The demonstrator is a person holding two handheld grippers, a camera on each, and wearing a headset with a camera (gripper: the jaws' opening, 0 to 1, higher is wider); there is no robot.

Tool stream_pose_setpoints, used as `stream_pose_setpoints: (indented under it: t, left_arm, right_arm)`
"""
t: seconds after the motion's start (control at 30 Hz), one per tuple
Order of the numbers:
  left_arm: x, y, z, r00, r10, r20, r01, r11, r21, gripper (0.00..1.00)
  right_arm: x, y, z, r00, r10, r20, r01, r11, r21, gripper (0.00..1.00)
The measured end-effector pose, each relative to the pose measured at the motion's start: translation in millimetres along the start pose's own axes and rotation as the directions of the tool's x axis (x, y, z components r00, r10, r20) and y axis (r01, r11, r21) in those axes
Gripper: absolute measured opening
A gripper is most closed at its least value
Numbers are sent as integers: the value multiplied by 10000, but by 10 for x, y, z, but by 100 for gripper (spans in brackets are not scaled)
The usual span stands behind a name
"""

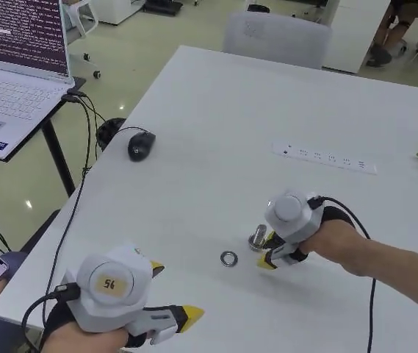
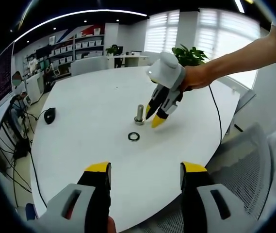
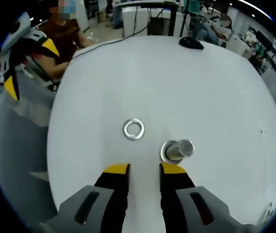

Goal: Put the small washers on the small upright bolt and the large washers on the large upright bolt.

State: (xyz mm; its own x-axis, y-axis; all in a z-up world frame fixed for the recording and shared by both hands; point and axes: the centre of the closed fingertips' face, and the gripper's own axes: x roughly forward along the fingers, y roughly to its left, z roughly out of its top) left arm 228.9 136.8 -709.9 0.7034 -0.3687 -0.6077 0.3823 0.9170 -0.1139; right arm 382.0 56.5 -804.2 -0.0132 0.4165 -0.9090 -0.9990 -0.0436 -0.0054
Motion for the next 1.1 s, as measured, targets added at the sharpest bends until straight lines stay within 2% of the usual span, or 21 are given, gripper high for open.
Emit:
stream_pose_setpoints:
  t: [0.17, 0.37, 0.47, 0.57, 0.77, 0.9, 1.1]
  left_arm:
    - [-1, 5, 13, 10000, 15, 47, -15, 10000, -13, 57]
    - [-8, 19, 9, 10000, 49, 68, -48, 10000, -46, 57]
    - [-18, 21, -1, 10000, 59, 66, -58, 10000, -77, 57]
    - [-21, 27, -12, 10000, 68, 68, -68, 9999, -112, 57]
    - [-37, 42, -14, 9999, 110, 75, -109, 9998, -140, 57]
    - [-43, 53, -18, 9999, 143, 75, -142, 9997, -177, 57]
    - [-32, 37, -13, 9999, 100, 64, -99, 9999, -129, 57]
  right_arm:
    - [95, 99, 125, 9995, 52, 305, -59, 9997, 234, 25]
    - [191, 35, 337, 9955, -342, 888, 208, 9888, 1478, 25]
    - [250, 27, 396, 9962, -439, 758, 335, 9904, 1341, 25]
    - [308, 70, 441, 9970, -341, 699, 246, 9909, 1322, 25]
    - [435, 119, 435, 9990, -360, 281, 324, 9922, 1206, 27]
    - [434, 90, 443, 9985, -504, 189, 479, 9922, 1147, 27]
    - [403, 166, 384, 9996, -274, 37, 271, 9976, 640, 25]
